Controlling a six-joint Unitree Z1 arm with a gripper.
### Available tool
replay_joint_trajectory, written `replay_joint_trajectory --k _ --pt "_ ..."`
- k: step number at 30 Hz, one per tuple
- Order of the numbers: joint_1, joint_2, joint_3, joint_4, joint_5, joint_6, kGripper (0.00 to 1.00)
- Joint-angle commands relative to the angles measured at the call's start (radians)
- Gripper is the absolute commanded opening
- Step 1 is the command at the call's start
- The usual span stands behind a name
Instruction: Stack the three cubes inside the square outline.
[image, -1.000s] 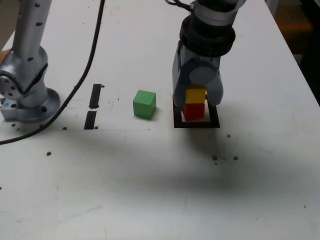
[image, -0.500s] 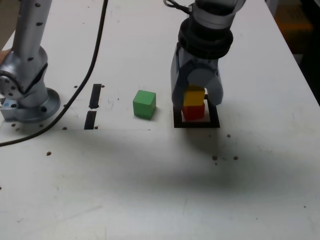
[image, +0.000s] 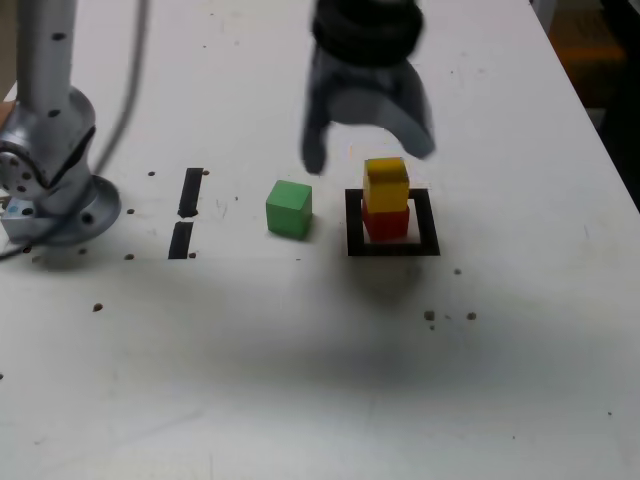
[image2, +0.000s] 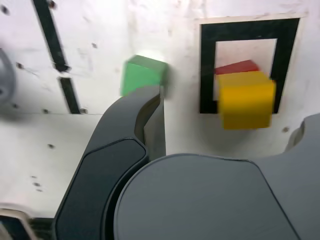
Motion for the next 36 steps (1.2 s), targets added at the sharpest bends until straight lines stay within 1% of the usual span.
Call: replay_joint_trajectory --k 1,2,4,6,7,9,11,13,18,25,31,36 --pt "-0.003 -0.128 0.031 -0.001 0.008 0.034 1.00" --pt "-0.005 -0.180 0.069 -0.002 0.021 0.072 1.00" --pt "-0.006 -0.246 0.131 -0.002 0.050 0.139 1.00" --pt "-0.006 -0.286 0.191 -0.008 0.073 0.197 1.00" --pt "-0.005 -0.307 0.245 -0.023 0.088 0.237 0.99" --pt "-0.003 -0.322 0.326 -0.065 0.099 0.282 0.98" --pt "0.001 -0.327 0.418 -0.136 0.094 0.305 0.98" --pt "0.003 -0.326 0.505 -0.222 0.078 0.311 0.97" --pt "0.003 -0.296 0.598 -0.335 0.057 0.312 0.96" --pt "0.003 -0.234 0.624 -0.426 0.053 0.318 0.95" --pt "0.004 -0.179 0.620 -0.456 0.040 0.325 0.94" --pt "0.008 -0.134 0.619 -0.488 0.037 0.329 0.88"
